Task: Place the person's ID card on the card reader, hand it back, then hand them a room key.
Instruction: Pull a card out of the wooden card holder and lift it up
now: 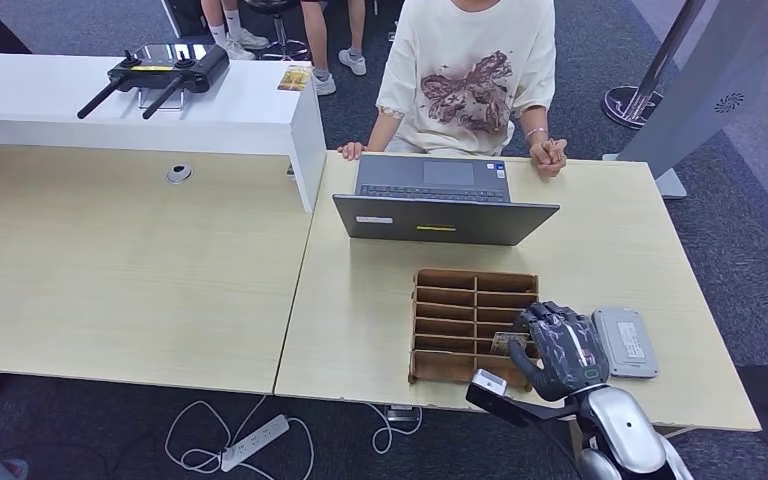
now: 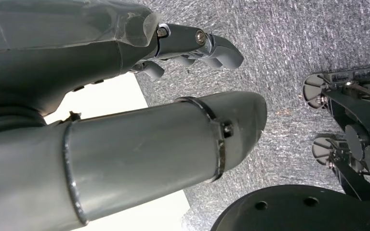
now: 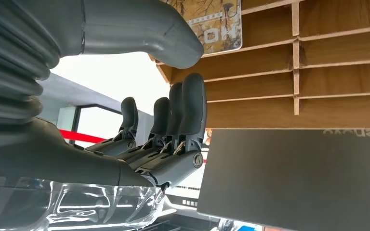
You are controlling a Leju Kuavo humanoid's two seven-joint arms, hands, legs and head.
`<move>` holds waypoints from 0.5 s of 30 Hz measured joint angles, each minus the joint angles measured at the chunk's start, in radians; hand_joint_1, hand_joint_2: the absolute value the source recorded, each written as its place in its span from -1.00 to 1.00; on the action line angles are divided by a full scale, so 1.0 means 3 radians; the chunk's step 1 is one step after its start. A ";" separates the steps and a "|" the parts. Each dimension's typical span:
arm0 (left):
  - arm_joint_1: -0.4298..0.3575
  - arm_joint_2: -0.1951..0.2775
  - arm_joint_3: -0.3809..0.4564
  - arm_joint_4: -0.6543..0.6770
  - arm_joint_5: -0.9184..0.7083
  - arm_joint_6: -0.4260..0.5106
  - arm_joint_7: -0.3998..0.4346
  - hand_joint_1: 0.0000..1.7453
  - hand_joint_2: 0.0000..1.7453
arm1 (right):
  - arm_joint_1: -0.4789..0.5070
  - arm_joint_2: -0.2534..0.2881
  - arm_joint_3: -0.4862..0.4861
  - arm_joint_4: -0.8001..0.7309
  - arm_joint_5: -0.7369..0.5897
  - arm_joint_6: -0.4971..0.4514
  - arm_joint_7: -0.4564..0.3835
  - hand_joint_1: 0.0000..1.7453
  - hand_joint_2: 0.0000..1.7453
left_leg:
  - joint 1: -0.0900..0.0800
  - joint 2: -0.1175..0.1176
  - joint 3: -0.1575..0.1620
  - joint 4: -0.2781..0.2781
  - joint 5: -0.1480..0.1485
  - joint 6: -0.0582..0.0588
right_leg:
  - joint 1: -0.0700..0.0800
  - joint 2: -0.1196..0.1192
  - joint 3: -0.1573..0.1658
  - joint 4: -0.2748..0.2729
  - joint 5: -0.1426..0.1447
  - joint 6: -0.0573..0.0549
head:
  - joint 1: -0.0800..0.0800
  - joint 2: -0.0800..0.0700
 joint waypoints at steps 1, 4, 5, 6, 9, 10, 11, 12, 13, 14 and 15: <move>0.0000 0.0001 -0.0001 0.0000 0.0000 0.0000 0.0000 -1.00 -1.00 | -0.0010 0.0000 0.0006 0.0016 0.0000 0.0000 0.0000 0.25 1.00 | 0.0000 0.0000 0.0000 0.0000 0.0000 0.0000 | 0.0000 0.0000 0.0000 0.0000 0.0000 0.0000 | 0.0000 0.0000; 0.0000 0.0003 -0.0001 0.0000 0.0001 0.0000 0.0000 -1.00 -1.00 | -0.0035 0.0000 0.0018 0.0053 -0.0001 0.0000 0.0000 0.21 1.00 | 0.0000 0.0000 0.0000 0.0000 0.0000 0.0000 | 0.0000 0.0000 0.0000 0.0000 0.0000 0.0000 | 0.0000 0.0000; 0.0000 0.0004 -0.0002 0.0000 0.0001 0.0000 0.0000 -1.00 -1.00 | -0.0044 0.0000 0.0021 0.0065 -0.0001 0.0000 0.0000 0.19 1.00 | 0.0000 0.0000 0.0000 0.0000 0.0000 0.0000 | 0.0000 0.0000 0.0000 0.0000 0.0000 0.0000 | 0.0000 0.0000; 0.0000 0.0004 -0.0002 0.0000 0.0002 0.0001 0.0000 -1.00 -1.00 | -0.0052 0.0000 0.0024 0.0076 -0.0001 0.0001 0.0000 0.16 1.00 | 0.0000 0.0000 0.0000 0.0000 0.0000 0.0000 | 0.0000 0.0000 0.0000 0.0000 0.0000 0.0000 | 0.0000 0.0000; 0.0000 0.0004 -0.0002 0.0000 0.0003 0.0001 0.0000 -1.00 -1.00 | -0.0075 0.0000 0.0033 0.0109 -0.0001 0.0003 0.0000 0.09 1.00 | 0.0000 0.0000 0.0000 0.0000 0.0000 0.0000 | 0.0000 0.0000 0.0000 0.0000 0.0000 0.0000 | 0.0000 0.0000; 0.0000 0.0004 -0.0002 0.0000 0.0004 0.0001 0.0000 -1.00 -1.00 | -0.0082 0.0000 0.0036 0.0121 -0.0001 0.0003 0.0000 0.09 1.00 | 0.0000 0.0000 0.0000 0.0000 0.0000 0.0000 | 0.0000 0.0000 0.0000 0.0000 0.0000 0.0000 | 0.0000 0.0000; 0.0000 0.0004 -0.0002 0.0000 0.0005 0.0001 0.0000 -1.00 -1.00 | -0.0090 0.0000 0.0039 0.0133 -0.0001 0.0004 0.0000 0.10 1.00 | 0.0000 0.0000 0.0000 0.0000 0.0000 0.0000 | 0.0000 0.0000 0.0000 0.0000 0.0000 0.0000 | 0.0000 0.0000; 0.0000 0.0004 -0.0002 0.0000 0.0006 0.0001 0.0000 -1.00 -1.00 | -0.0097 0.0000 0.0043 0.0146 -0.0002 0.0005 0.0000 0.11 1.00 | 0.0000 0.0000 0.0000 0.0000 0.0000 0.0000 | 0.0000 0.0000 0.0000 0.0000 0.0000 0.0000 | 0.0000 0.0000; 0.0000 0.0004 -0.0002 0.0000 0.0006 0.0001 0.0000 -1.00 -1.00 | -0.0102 0.0000 0.0046 0.0158 -0.0003 0.0005 0.0000 0.13 1.00 | 0.0000 0.0000 0.0000 0.0000 0.0000 0.0000 | 0.0000 0.0000 0.0000 0.0000 0.0000 0.0000 | 0.0000 0.0000; 0.0000 0.0004 -0.0002 0.0000 0.0006 0.0001 0.0000 -1.00 -1.00 | -0.0108 0.0000 0.0050 0.0169 -0.0005 0.0005 0.0000 0.14 1.00 | 0.0000 0.0000 0.0000 0.0000 0.0000 0.0000 | 0.0000 0.0000 0.0000 0.0000 0.0000 0.0000 | 0.0000 0.0000; 0.0001 0.0004 -0.0002 0.0000 0.0006 0.0001 0.0000 -1.00 -1.00 | -0.0113 0.0000 0.0055 0.0181 -0.0011 0.0005 0.0001 0.16 1.00 | 0.0000 0.0000 0.0000 0.0000 0.0000 0.0000 | 0.0000 0.0000 0.0000 0.0000 0.0000 0.0000 | 0.0000 0.0000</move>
